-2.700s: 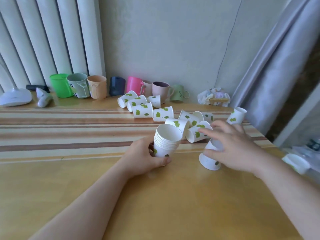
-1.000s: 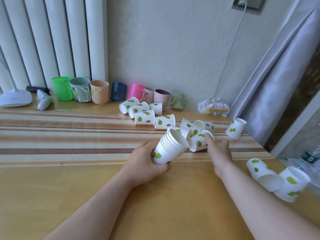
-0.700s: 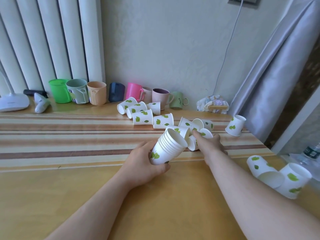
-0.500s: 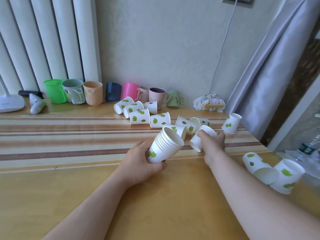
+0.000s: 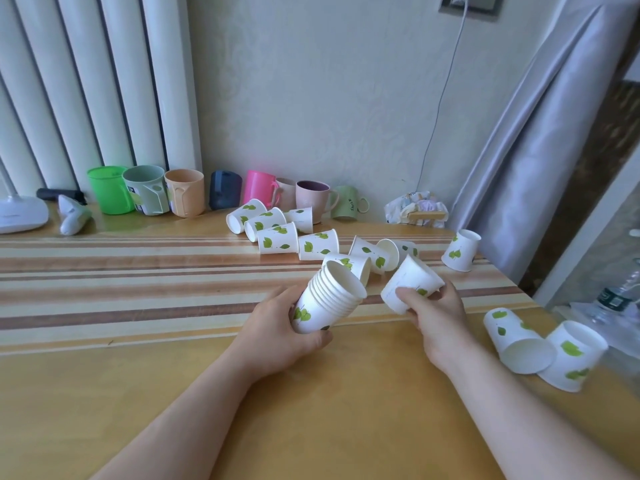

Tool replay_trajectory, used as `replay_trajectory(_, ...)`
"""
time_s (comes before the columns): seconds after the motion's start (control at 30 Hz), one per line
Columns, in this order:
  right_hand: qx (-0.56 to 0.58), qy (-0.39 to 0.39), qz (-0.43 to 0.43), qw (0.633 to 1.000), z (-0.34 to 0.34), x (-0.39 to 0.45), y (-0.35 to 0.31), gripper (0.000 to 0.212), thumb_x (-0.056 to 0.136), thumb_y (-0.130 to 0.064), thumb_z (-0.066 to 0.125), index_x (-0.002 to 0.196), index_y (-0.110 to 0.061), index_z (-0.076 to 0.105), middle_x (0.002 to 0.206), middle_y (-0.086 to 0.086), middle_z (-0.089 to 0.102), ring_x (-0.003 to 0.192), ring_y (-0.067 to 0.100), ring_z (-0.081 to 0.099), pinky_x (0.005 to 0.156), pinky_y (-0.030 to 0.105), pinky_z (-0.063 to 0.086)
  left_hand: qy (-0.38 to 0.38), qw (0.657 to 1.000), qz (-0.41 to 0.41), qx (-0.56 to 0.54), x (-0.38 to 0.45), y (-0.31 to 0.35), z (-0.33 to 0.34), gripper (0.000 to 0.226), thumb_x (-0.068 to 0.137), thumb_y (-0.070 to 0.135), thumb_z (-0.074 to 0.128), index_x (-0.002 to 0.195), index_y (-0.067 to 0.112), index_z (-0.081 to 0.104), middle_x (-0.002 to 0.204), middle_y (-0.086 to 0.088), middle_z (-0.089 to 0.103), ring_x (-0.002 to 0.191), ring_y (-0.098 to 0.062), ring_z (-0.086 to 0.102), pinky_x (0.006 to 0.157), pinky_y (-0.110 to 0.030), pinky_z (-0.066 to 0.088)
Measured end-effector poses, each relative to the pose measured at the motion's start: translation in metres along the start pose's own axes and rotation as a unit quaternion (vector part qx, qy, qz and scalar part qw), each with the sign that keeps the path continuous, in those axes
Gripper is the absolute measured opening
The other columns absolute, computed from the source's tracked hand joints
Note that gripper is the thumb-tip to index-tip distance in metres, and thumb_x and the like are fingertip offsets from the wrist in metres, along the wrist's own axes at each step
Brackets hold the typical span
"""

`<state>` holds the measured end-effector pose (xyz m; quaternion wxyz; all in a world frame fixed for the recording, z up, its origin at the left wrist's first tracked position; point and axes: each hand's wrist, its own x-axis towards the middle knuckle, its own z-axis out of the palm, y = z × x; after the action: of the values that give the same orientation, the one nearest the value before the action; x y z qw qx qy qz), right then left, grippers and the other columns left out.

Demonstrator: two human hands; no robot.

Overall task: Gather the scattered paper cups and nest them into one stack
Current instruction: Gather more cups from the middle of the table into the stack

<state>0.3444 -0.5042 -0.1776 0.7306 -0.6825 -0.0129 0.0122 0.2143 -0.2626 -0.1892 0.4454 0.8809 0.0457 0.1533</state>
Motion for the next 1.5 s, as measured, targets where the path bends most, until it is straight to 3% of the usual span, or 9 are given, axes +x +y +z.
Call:
replay_trajectory(0.13,0.196,-0.178,0.024,0.964,0.020,-0.019,-0.034,0.028,0.080,-0.018,0.081,0.104,-0.028,0.071,0.096,-0.006,0.080,0.082,0.014,0.069,0.075,0.030,0.044,0.002,1.000,0.003,0.005,0.001,0.001,0.001,0.063,0.071,0.045,0.087,0.131,0.047,0.065,0.121,0.021,0.063,0.109,0.001,0.063,0.089,-0.022,0.051)
replay_trajectory(0.23,0.162,-0.272,-0.005,0.949,0.036,-0.033,-0.046,0.053,0.067,-0.022,0.094,0.115,-0.023,0.071,0.109,0.002,0.079,0.091,0.016,0.073,0.075,0.029,0.052,0.001,1.000,-0.001,0.006,0.000,0.001,0.000,0.060,0.071,0.044,0.088,0.127,0.047,0.066,0.118,0.021,0.062,0.106,0.002,0.063,0.085,-0.020,0.049)
replay_trajectory(0.33,0.110,-0.298,-0.044,0.947,0.045,-0.044,-0.047,0.041,0.080,-0.005,0.075,0.117,-0.020,0.069,0.105,-0.002,0.083,0.095,0.011,0.080,0.069,0.021,0.059,0.002,1.000,0.000,0.005,0.001,0.002,0.000,0.057,0.069,0.046,0.087,0.122,0.049,0.065,0.115,0.021,0.062,0.103,0.001,0.063,0.082,-0.020,0.048)
replay_trajectory(0.57,0.085,-0.269,0.008,0.959,0.051,-0.042,-0.030,0.054,0.073,-0.018,0.083,0.122,-0.033,0.069,0.126,-0.005,0.071,0.113,0.015,0.065,0.090,0.037,0.042,-0.001,1.000,0.001,0.008,0.000,0.003,-0.001,0.068,0.072,0.046,0.088,0.134,0.052,0.062,0.119,0.019,0.063,0.106,0.002,0.064,0.083,-0.016,0.048)
replay_trajectory(0.8,0.032,-0.283,0.007,0.959,0.037,-0.029,-0.017,0.085,0.059,-0.021,0.089,0.139,-0.034,0.065,0.129,0.006,0.064,0.094,0.013,0.064,0.077,0.025,0.053,0.030,0.999,-0.036,-0.009,0.001,0.003,-0.005,0.041,0.075,0.042,0.088,0.111,0.039,0.068,0.108,0.014,0.066,0.096,-0.001,0.063,0.077,-0.021,0.049)
replay_trajectory(0.97,-0.252,-0.109,-0.090,0.957,0.034,0.011,0.000,0.082,0.078,-0.020,0.091,0.140,-0.055,0.050,0.140,-0.002,0.053,0.110,0.015,0.059,0.091,0.039,0.060,0.074,0.995,-0.057,0.033,0.004,0.001,-0.011,0.037,0.075,0.043,0.090,0.097,0.044,0.060,0.101,0.015,0.062,0.094,0.002,0.059,0.070,-0.014,0.039)
replay_trajectory(1.07,-0.337,-0.119,-0.096,0.929,0.043,0.035,0.008,0.105,0.072,-0.038,0.093,0.157,-0.052,0.032,0.148,-0.005,0.037,0.139,0.016,0.044,0.115,0.043,0.047,0.079,0.994,-0.066,0.028,0.004,-0.001,-0.012,0.040,0.076,0.043,0.091,0.100,0.045,0.059,0.102,0.015,0.062,0.092,0.003,0.060,0.070,-0.012,0.039)
replay_trajectory(1.17,-0.401,-0.093,-0.106,0.905,0.054,0.045,0.017,0.093,0.074,-0.043,0.087,0.153,-0.047,0.038,0.150,0.000,0.036,0.143,0.025,0.044,0.115,0.043,0.044,0.076,0.995,-0.064,0.022,0.005,-0.001,-0.011,0.039,0.077,0.044,0.090,0.101,0.046,0.059,0.105,0.014,0.063,0.094,0.001,0.061,0.072,-0.015,0.042)
replay_trajectory(1.5,-0.136,-0.117,-0.122,0.976,0.036,0.040,0.016,0.067,0.070,-0.031,0.093,0.121,-0.057,0.058,0.127,-0.020,0.070,0.112,0.005,0.071,0.094,0.041,0.062,0.073,0.995,-0.067,0.026,0.008,-0.005,-0.008,0.041,0.077,0.045,0.089,0.107,0.050,0.062,0.110,0.020,0.065,0.105,0.011,0.056,0.077,-0.015,0.044)
